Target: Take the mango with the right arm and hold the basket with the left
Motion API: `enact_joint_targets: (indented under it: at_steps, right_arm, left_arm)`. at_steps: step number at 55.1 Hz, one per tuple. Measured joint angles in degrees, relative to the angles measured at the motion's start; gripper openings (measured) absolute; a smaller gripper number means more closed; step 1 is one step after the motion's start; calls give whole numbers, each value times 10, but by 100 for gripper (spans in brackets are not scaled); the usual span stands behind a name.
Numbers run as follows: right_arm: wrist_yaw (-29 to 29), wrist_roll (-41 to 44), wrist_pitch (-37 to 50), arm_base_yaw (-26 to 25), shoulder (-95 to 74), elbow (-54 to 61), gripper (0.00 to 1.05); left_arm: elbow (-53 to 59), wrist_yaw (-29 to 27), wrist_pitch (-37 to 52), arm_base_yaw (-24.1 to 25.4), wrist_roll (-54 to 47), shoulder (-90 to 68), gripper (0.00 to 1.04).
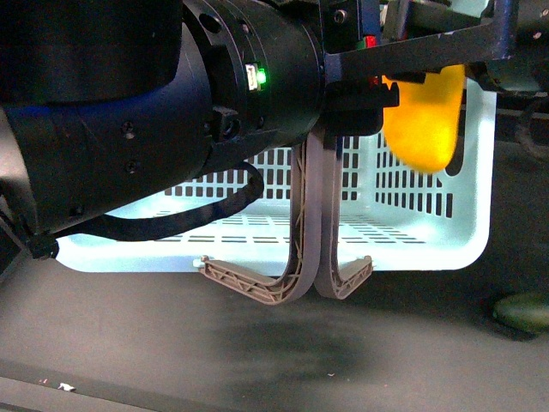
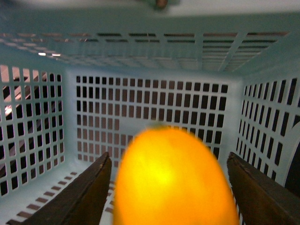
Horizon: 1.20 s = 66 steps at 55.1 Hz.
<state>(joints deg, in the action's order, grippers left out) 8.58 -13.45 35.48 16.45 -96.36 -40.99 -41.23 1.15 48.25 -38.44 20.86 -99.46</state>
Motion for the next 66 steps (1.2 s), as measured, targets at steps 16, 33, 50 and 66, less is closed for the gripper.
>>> enact_joint_targets:
  at_steps: [16, 33, 50, 66]
  right_arm:
    - [-10, -28, 22, -21, 56, 28, 96]
    - [-40, -25, 6, -78, 234, 143, 96]
    - [-108, -27, -171, -138, 534, 294, 96]
    - [-156, -35, -358, -126, 750, 338, 96]
  left_arm:
    - [1, 0, -3, 0, 5, 0, 5]
    - [1, -5, -3, 0, 2, 0, 5]
    - [1, 4, -3, 0, 2, 0, 5]
    - [1, -1, -3, 0, 2, 0, 5]
